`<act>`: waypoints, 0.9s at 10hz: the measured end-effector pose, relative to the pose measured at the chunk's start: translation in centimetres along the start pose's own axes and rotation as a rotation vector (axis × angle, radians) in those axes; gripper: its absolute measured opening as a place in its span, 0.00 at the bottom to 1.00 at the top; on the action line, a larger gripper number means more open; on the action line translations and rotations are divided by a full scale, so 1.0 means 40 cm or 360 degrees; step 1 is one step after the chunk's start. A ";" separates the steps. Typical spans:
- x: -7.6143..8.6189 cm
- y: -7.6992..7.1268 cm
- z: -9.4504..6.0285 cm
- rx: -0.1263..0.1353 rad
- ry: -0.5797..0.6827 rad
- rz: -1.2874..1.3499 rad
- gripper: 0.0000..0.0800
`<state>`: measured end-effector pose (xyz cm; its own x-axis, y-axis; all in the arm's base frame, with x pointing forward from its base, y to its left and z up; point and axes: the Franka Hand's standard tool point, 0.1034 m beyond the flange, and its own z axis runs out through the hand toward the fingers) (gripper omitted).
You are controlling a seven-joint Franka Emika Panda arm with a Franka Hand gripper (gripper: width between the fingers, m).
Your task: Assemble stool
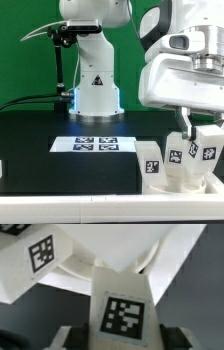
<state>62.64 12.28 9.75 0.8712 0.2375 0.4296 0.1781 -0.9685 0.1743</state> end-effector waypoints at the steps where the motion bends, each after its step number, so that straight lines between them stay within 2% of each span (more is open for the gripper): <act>1: 0.000 0.003 0.000 -0.0002 0.0000 -0.0001 0.41; 3: 0.000 0.005 0.001 -0.0002 0.0000 -0.0003 0.41; 9: -0.003 0.041 0.007 -0.0019 -0.0009 -0.0025 0.41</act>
Offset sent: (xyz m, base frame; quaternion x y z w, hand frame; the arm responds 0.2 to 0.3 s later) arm 0.0051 -0.0137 -0.0017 -0.0119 -0.0006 -0.0087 0.9999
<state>62.93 10.62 9.75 0.8709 0.2520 0.4219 0.1862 -0.9637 0.1912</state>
